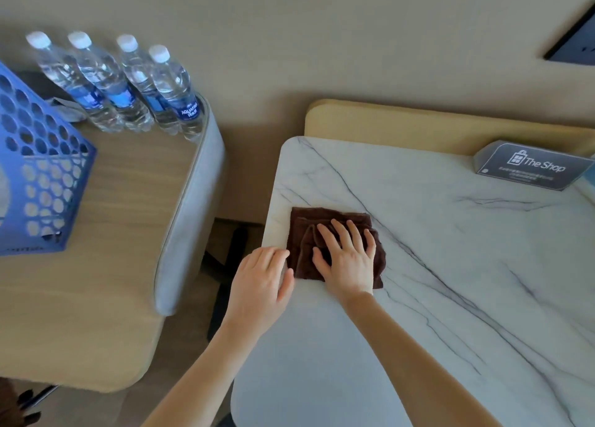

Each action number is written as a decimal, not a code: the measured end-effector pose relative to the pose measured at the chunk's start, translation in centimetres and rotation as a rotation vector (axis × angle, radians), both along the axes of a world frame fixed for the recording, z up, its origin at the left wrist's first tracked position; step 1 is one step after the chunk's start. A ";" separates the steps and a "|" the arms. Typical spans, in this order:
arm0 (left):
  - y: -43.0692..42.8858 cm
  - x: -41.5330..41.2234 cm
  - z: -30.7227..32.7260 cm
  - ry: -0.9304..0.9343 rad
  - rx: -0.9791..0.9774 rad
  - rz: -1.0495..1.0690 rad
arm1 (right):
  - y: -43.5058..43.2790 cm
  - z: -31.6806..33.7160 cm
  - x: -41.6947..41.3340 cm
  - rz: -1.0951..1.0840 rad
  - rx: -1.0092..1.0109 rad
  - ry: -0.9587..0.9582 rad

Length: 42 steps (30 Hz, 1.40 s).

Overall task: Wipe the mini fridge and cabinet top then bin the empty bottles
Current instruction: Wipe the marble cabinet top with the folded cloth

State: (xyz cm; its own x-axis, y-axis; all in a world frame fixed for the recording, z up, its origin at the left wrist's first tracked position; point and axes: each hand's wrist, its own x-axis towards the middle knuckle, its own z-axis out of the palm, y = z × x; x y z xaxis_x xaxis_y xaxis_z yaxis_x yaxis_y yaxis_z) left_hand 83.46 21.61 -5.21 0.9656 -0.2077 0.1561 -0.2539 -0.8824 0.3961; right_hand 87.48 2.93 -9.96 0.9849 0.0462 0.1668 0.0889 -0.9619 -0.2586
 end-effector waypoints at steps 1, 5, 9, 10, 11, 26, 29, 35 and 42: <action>-0.1 0.9 0.0 0.005 -0.001 0.000 | 0.0 0.0 2.2 -0.009 0.004 0.014; -0.6 4.4 -0.3 0.029 0.003 -0.008 | -0.1 -0.1 10.1 -0.037 -0.001 0.053; -0.9 6.6 -0.6 0.030 0.015 0.009 | -0.2 -0.3 15.2 -0.032 -0.016 0.038; -0.9 6.9 -0.6 0.031 0.019 0.006 | -0.2 -0.3 15.8 -0.033 -0.022 0.037; -0.9 7.0 -0.5 0.031 0.021 0.004 | -0.2 -0.4 16.3 -0.032 -0.031 0.038; -0.1 1.1 4.2 -0.013 0.059 -0.058 | -1.0 7.2 3.2 0.078 0.219 -0.070; -0.2 -1.0 5.9 -0.063 0.038 -0.108 | -1.7 8.5 -2.6 0.088 0.205 -0.163; -0.2 -7.0 6.4 -0.110 0.010 -0.154 | -2.6 7.7 -14.2 0.027 0.167 -0.149; 0.9 -15.8 2.5 0.060 0.098 -0.194 | -2.4 4.3 -25.0 -0.081 0.081 0.096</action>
State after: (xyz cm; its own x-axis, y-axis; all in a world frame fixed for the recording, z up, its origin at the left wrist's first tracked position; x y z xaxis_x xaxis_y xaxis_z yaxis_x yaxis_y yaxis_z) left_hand 67.71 22.52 -2.75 0.9129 -0.4022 0.0699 -0.4016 -0.8540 0.3306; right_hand 62.49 0.53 -5.68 0.9965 -0.0439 0.0716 -0.0170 -0.9406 -0.3392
